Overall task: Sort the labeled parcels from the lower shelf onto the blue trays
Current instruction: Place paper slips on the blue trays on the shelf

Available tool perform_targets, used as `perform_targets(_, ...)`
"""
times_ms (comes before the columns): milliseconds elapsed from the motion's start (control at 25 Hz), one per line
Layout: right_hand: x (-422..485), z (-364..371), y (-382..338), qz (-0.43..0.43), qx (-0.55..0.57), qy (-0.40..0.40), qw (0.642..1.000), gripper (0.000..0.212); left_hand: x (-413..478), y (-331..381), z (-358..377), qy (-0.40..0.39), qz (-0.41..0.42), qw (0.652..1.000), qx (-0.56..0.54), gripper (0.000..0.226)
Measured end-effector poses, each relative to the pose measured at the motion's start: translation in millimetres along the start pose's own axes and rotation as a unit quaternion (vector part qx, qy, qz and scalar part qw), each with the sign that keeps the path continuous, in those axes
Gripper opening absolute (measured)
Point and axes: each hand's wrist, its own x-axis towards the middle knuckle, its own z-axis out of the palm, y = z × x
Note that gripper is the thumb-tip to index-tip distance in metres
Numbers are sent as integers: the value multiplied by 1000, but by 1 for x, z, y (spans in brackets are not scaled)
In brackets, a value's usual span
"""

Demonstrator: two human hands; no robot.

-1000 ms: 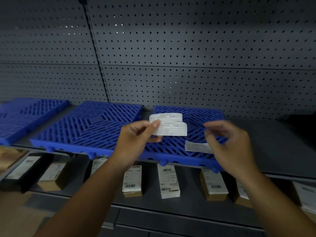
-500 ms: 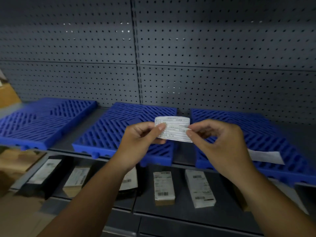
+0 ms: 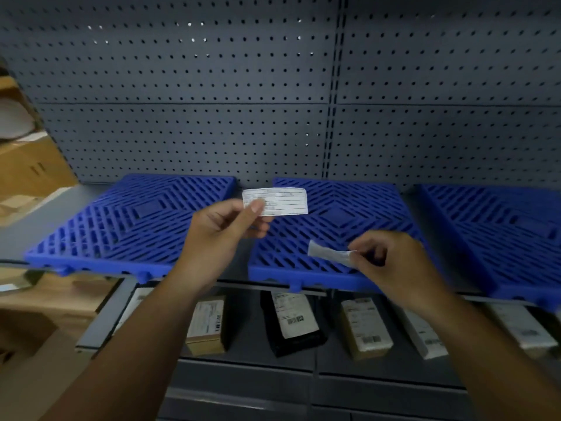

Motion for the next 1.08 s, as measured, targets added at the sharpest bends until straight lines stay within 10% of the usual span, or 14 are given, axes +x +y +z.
perform_targets(240, 9, -8, -38, -71, 107, 112, 985, 19, -3, 6, -2, -11, 16, 1000, 4, 25)
perform_targets(640, 40, 35, -116, -104, 281, 53, 953, 10, -5, 15, -49, -36, 23, 998, 34, 26)
perform_targets(1080, 95, 208, -249, -82, 154, -30, 984, 17, 19, -38, -283, -68, 75, 945, 312, 22)
